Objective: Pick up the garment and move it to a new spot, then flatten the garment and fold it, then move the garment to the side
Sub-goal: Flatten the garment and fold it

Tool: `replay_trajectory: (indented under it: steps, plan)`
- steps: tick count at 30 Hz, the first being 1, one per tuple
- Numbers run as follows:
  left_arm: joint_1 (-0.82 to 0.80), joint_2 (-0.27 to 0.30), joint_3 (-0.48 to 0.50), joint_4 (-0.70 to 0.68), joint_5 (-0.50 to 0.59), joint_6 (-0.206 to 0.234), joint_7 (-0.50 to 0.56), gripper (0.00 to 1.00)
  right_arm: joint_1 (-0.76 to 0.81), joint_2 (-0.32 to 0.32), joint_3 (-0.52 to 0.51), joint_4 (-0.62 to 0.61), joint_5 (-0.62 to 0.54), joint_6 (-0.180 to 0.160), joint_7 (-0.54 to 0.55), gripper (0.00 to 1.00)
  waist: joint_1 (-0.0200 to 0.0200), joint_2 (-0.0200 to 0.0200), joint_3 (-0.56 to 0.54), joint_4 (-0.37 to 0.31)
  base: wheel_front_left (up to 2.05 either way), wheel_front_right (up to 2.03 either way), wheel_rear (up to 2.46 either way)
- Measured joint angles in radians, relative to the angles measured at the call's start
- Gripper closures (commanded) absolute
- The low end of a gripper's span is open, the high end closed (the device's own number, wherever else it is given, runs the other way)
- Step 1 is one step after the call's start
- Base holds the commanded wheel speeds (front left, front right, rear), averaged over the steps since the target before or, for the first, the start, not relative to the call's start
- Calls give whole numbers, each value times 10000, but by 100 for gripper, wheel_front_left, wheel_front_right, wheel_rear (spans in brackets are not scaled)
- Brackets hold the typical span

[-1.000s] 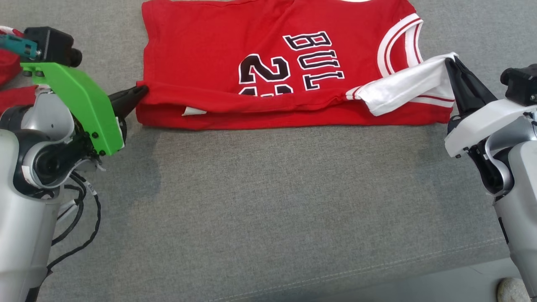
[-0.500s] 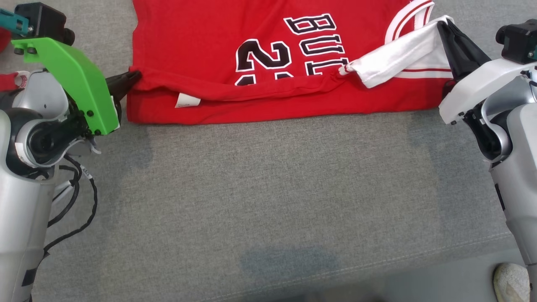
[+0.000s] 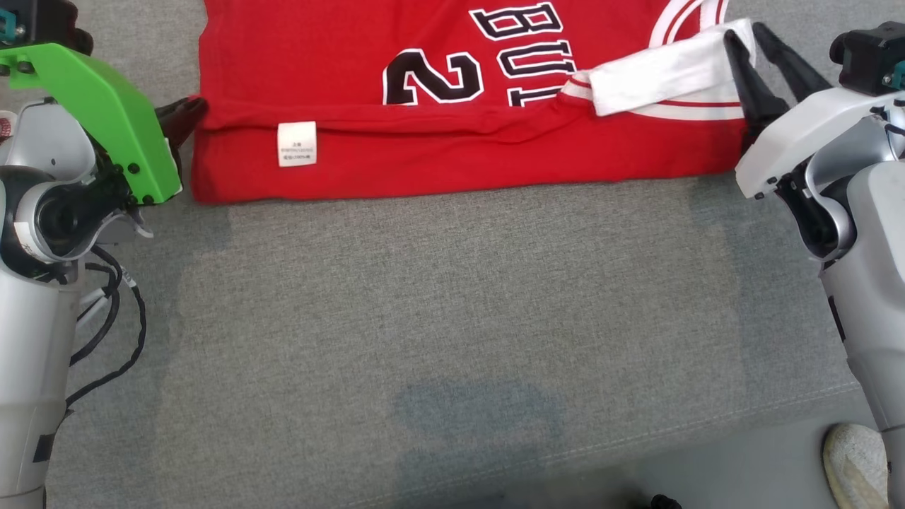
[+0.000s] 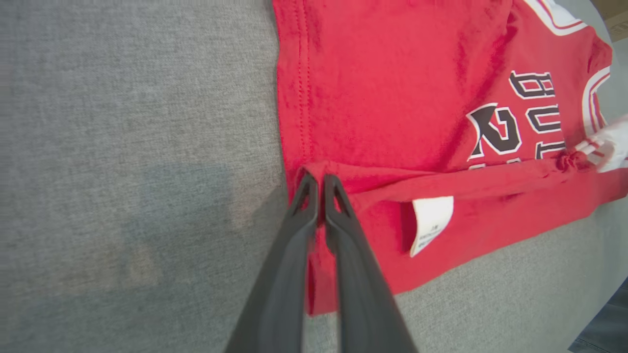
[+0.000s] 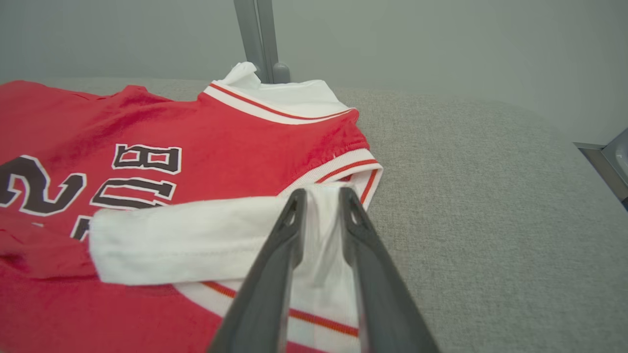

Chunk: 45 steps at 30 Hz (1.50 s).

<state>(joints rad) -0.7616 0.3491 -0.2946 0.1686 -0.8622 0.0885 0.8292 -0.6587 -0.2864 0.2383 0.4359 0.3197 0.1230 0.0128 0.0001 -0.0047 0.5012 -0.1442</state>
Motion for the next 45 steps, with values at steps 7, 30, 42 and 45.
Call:
replay_trajectory:
  steps: [7,30,42,45]
  plan:
    - [-116,-245,347,370,113,84,-667,0,-192,38,-25,353,-21,0,-497,0,0,0,-53,-34,0,0,0]
    - [3090,-1030,1060,-909,-401,-105,-3181,0,2399,35,-403,635,88,-301,-1975,0,-1,0,-788,-5,0,0,0]
    - [3645,-1223,437,-984,115,-443,-3827,0,2608,382,-543,1047,443,-443,-2059,0,-1,0,-798,199,0,0,0]
    - [3647,-1197,393,-813,311,-439,-3946,0,2608,389,-518,1087,445,-443,-2061,0,-1,0,-791,216,0,0,0]
